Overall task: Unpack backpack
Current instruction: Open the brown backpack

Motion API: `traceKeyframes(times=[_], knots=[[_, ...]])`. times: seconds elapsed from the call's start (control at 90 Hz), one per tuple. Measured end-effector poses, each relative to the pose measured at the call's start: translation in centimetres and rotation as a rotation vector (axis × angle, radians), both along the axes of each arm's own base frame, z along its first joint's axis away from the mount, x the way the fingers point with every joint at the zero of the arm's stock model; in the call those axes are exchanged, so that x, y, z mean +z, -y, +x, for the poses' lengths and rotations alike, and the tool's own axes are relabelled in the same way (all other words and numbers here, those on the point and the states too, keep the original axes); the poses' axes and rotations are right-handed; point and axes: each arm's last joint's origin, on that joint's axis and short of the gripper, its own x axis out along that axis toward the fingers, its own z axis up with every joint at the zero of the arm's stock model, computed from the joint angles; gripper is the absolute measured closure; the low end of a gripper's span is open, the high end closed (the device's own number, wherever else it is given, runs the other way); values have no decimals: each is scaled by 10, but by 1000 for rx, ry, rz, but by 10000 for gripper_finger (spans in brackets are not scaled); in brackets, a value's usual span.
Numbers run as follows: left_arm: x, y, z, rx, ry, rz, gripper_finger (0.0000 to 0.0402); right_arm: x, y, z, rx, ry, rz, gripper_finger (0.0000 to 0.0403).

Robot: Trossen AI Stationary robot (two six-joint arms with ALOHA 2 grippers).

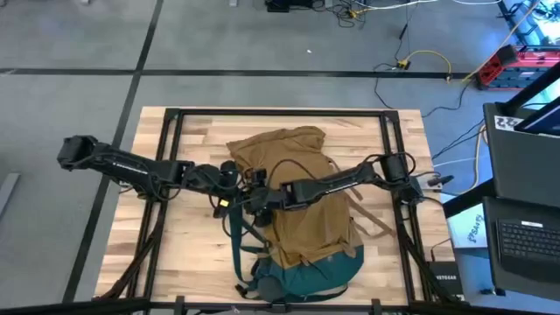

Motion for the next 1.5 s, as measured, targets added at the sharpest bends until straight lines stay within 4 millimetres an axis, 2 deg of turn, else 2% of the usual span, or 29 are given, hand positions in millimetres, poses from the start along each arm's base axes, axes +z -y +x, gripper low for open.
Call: traceKeyframes(times=[0.5,0.7,0.844,1.033,1.5], knots=[[-2,-1,-1,37,-29,18,401,-1,0,0,-9,-4,-9,389],[-5,-2,-4,45,-61,30,401,1,-1,1,-2,18,1,335],[-6,-2,-4,49,-71,34,401,15,-2,5,-1,35,15,312],[-6,-2,-4,52,-68,38,401,21,-3,7,22,36,46,316],[-4,-2,-3,54,-52,44,401,18,-4,4,34,-7,120,318]])
